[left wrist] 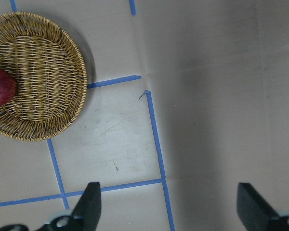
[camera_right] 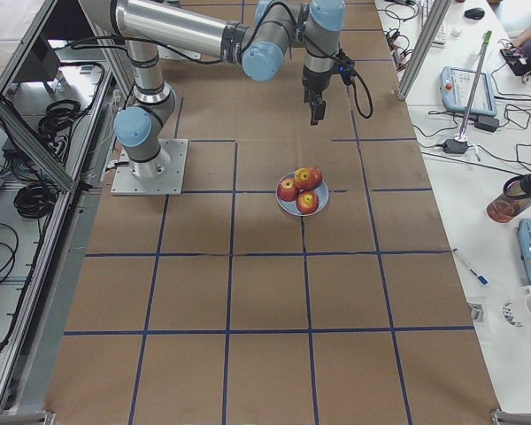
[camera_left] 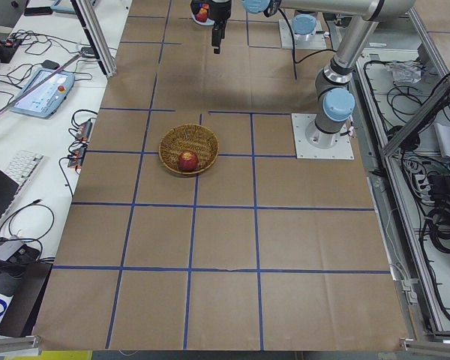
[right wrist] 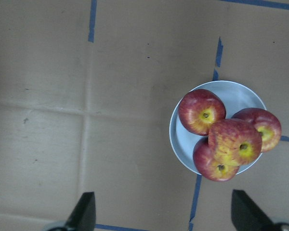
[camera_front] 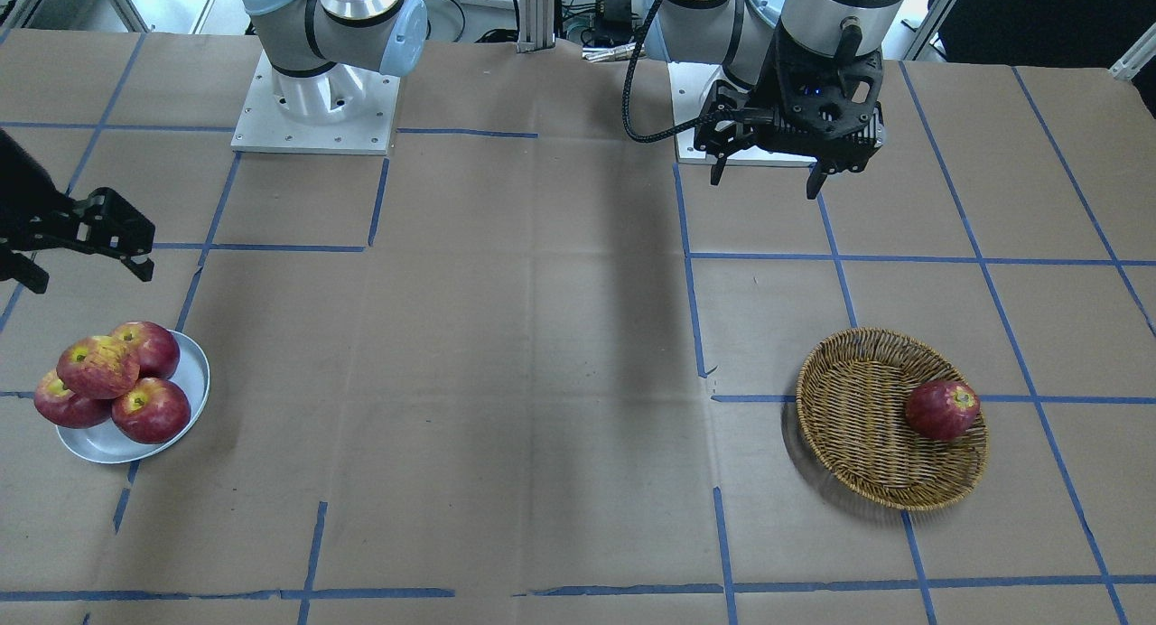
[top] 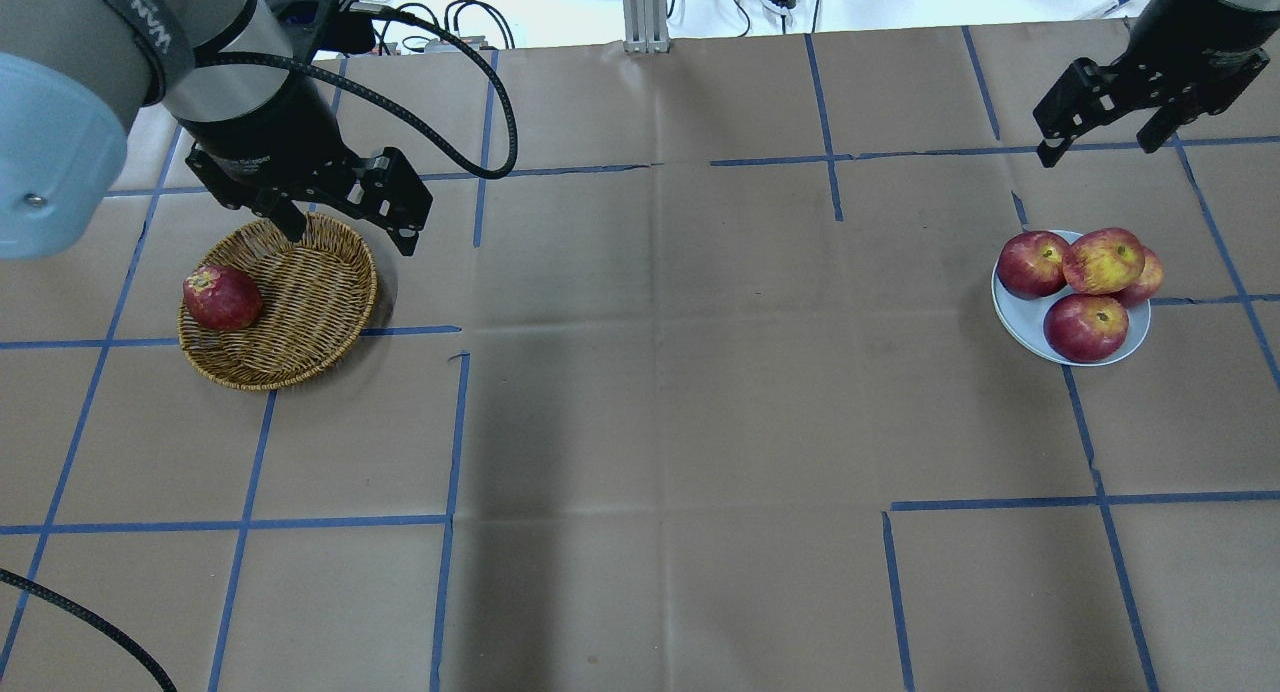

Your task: Transfer apple from basket to plate

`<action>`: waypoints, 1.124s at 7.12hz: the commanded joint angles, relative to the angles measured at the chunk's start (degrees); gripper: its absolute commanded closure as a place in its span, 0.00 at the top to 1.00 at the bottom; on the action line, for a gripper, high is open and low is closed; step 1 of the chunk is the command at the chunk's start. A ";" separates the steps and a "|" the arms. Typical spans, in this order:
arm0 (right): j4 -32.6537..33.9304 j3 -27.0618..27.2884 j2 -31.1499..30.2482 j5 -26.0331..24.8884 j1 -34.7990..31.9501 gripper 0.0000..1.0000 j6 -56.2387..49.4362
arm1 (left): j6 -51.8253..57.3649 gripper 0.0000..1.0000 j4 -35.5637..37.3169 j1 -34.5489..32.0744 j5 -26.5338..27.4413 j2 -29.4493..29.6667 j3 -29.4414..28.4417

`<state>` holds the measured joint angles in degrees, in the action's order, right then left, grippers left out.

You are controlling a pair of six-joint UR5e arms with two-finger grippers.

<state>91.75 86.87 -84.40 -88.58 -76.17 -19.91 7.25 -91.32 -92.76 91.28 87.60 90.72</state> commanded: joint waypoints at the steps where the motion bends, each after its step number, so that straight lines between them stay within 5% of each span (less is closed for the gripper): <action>1: -2.54 -0.12 -1.81 -0.10 -7.81 1.00 11.86 | 0.04 0.99 0.00 -0.05 -0.05 0.55 -0.01; 4: -1.76 3.64 -5.49 -0.10 -11.89 1.00 21.72 | 0.22 0.99 0.00 -0.05 -0.40 0.56 0.07; 8: -1.13 5.16 -6.48 -1.95 -11.89 1.00 22.20 | 0.13 0.99 0.00 -0.05 -0.31 0.56 0.07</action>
<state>90.64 92.07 -90.79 -90.43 -88.05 2.02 7.39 -91.32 -92.81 90.96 88.15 90.79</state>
